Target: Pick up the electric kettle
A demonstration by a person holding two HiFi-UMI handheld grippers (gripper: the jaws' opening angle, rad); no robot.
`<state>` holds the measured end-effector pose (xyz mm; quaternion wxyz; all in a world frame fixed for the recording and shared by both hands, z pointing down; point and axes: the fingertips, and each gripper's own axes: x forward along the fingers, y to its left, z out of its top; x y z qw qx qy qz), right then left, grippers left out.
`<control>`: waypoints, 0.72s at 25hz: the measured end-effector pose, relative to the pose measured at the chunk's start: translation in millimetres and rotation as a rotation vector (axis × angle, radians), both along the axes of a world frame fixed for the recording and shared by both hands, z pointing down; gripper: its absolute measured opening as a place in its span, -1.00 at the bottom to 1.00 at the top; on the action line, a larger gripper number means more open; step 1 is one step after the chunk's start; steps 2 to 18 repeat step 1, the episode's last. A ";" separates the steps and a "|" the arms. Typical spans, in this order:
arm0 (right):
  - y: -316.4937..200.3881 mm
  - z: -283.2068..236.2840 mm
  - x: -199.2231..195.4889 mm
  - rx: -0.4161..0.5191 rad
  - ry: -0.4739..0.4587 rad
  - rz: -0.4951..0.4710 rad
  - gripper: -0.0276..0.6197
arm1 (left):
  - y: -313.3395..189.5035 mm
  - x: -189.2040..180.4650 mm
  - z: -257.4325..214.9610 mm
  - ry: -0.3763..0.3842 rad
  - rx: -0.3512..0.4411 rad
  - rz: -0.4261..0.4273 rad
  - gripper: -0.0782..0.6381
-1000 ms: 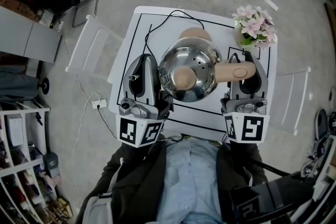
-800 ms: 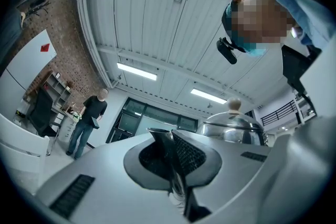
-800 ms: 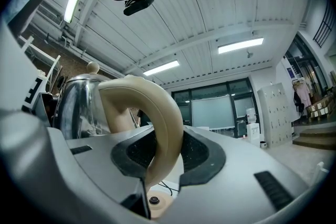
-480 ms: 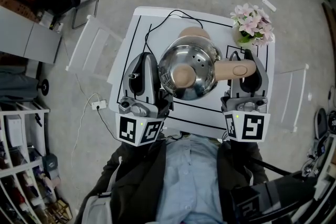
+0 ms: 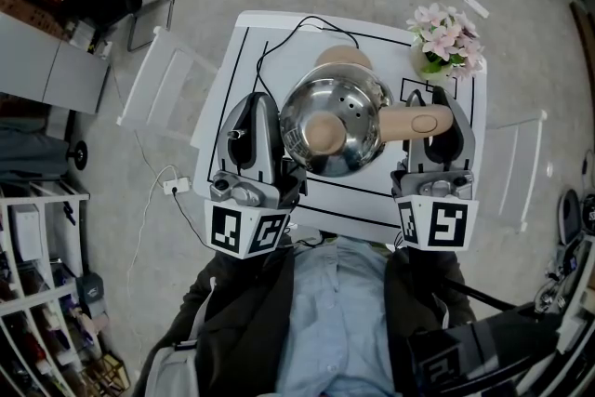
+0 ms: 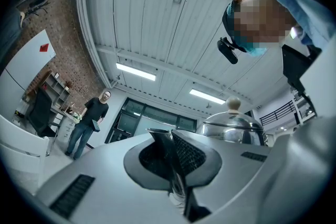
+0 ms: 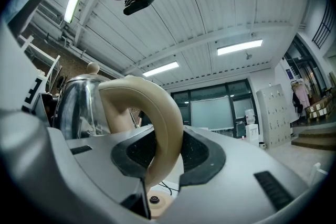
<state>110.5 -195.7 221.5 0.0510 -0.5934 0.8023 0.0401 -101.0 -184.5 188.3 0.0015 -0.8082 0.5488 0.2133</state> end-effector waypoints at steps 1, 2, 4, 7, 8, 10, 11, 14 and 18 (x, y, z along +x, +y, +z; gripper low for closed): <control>-0.3 0.5 0.6 0.000 0.000 0.001 -0.54 | -0.3 0.6 0.5 0.000 0.000 0.001 -0.73; -0.3 0.5 0.6 0.000 0.000 0.001 -0.54 | -0.3 0.6 0.5 0.000 0.000 0.001 -0.73; -0.3 0.5 0.6 0.000 0.000 0.001 -0.54 | -0.3 0.6 0.5 0.000 0.000 0.001 -0.73; -0.3 0.5 0.6 0.000 0.000 0.001 -0.54 | -0.3 0.6 0.5 0.000 0.000 0.001 -0.73; -0.3 0.5 0.6 0.000 0.000 0.001 -0.54 | -0.3 0.6 0.5 0.000 0.000 0.001 -0.73; -0.3 0.5 0.6 0.000 0.000 0.001 -0.54 | -0.3 0.6 0.5 0.000 0.000 0.001 -0.73; -0.3 0.5 0.6 0.000 0.000 0.001 -0.54 | -0.3 0.6 0.5 0.000 0.000 0.001 -0.73; -0.3 0.5 0.6 0.000 0.000 0.001 -0.54 | -0.3 0.6 0.5 0.000 0.000 0.001 -0.73; -0.3 0.5 0.6 0.000 0.000 0.001 -0.54 | -0.3 0.6 0.5 0.000 0.000 0.001 -0.73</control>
